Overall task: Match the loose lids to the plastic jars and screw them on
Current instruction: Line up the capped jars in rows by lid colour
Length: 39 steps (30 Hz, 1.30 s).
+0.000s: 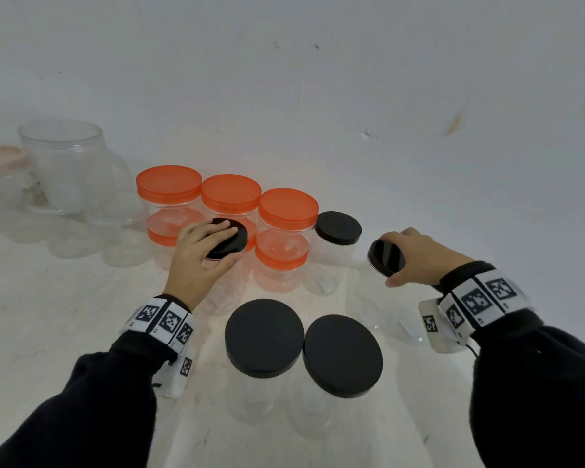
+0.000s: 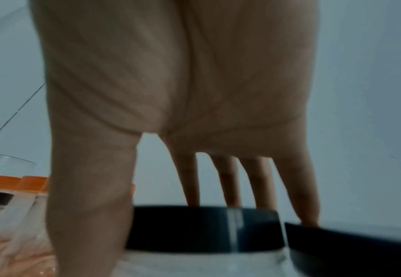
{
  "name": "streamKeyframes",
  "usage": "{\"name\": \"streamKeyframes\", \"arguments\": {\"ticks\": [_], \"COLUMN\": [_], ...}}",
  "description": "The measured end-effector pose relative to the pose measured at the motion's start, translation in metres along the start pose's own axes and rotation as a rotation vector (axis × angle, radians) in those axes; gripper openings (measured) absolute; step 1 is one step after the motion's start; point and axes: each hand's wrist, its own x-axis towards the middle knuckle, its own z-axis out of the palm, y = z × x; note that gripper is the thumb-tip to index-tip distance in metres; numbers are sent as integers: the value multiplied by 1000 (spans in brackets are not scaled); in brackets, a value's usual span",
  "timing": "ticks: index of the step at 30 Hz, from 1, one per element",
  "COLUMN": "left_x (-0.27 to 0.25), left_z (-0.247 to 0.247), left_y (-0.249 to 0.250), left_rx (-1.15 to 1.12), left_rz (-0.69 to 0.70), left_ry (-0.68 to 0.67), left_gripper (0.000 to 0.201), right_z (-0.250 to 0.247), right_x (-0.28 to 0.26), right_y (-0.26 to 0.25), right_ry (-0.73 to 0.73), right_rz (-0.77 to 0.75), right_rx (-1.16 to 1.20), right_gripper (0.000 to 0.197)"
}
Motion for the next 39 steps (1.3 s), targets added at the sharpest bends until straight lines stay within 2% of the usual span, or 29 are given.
{"name": "streamKeyframes", "arguments": {"ticks": [8, 20, 39], "left_x": [0, 1, 1], "left_z": [1, 1, 0], "left_y": [-1, 0, 2], "left_rx": [11, 16, 9], "left_rz": [7, 1, -3], "left_ry": [-5, -10, -9], "left_gripper": [51, 51, 51], "right_z": [2, 10, 12], "right_x": [14, 46, 49], "right_y": [2, 5, -2], "right_ry": [61, 204, 207], "right_rz": [2, 113, 89], "right_rx": [58, 178, 237], "right_gripper": [80, 66, 64]}}
